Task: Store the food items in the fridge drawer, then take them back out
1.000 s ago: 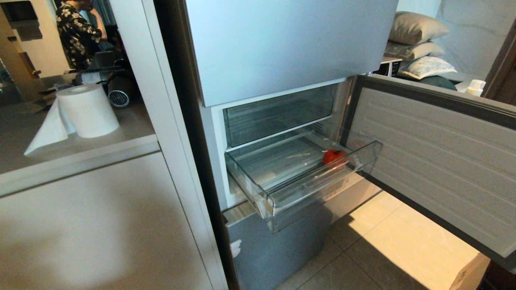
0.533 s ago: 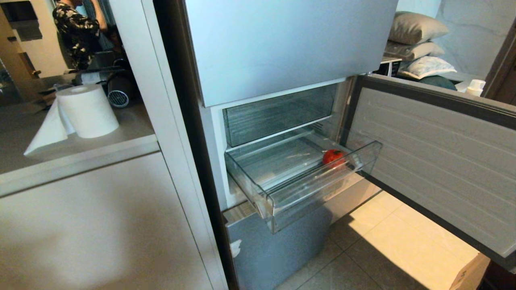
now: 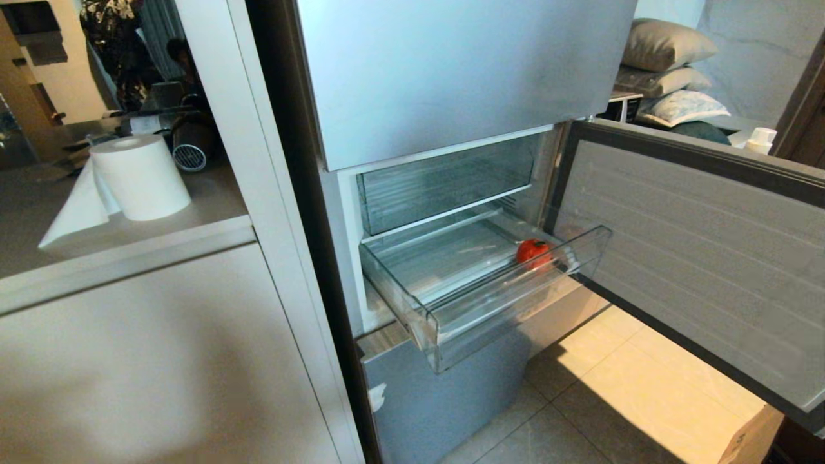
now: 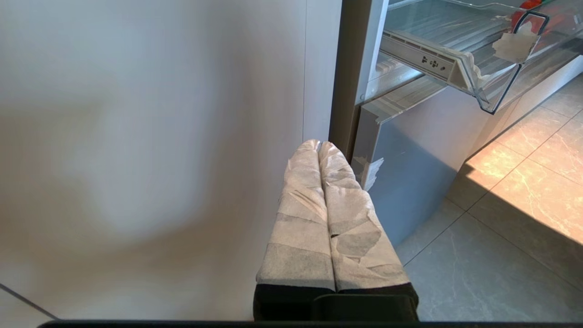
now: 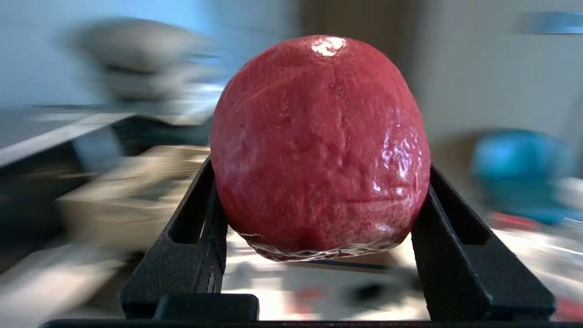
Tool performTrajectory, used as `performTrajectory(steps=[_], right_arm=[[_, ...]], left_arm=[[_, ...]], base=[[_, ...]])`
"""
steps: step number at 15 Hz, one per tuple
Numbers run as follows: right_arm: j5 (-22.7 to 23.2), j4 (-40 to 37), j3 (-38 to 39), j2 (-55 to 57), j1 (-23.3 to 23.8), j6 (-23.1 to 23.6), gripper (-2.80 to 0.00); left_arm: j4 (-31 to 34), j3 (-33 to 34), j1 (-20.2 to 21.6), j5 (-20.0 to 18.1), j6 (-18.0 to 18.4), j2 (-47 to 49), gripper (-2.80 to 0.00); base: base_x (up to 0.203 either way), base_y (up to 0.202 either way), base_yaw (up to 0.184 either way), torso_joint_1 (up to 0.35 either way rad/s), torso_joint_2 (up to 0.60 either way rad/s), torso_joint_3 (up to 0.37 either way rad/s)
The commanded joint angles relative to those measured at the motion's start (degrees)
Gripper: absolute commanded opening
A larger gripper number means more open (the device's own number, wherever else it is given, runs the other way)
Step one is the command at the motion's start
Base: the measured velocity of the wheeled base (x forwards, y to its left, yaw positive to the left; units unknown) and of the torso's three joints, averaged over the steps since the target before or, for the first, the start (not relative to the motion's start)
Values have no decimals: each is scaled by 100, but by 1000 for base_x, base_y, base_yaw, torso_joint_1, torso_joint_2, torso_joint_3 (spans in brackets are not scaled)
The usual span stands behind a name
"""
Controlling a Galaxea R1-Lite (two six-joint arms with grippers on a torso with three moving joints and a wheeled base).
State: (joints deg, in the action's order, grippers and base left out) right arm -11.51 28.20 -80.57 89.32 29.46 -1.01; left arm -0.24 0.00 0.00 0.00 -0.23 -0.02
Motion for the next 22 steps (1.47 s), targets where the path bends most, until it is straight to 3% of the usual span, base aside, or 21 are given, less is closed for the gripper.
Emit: performTrajectory(steps=[1, 5, 8, 17, 22], right_arm=[[-135, 23, 157, -166, -1439, 10, -280], [-300, 21, 959, -189, -3615, 78, -280], [-335, 59, 1178, 436, -4532, -361, -280], [-321, 22, -199, 2913, -5592, -655, -280], [-326, -164, -546, 3654, -6009, -636, -280]], left_arm=[[-2, 9, 0, 0, -3, 2, -280], [-2, 9, 0, 0, -3, 2, -280], [-2, 9, 0, 0, -3, 2, -280], [-2, 9, 0, 0, 5, 2, -280], [-2, 9, 0, 0, -3, 2, -280]], base=[[0, 0, 0, 0, 0, 0], [0, 0, 0, 0, 0, 0], [0, 0, 0, 0, 0, 0], [0, 0, 0, 0, 0, 0], [0, 0, 0, 0, 0, 0]])
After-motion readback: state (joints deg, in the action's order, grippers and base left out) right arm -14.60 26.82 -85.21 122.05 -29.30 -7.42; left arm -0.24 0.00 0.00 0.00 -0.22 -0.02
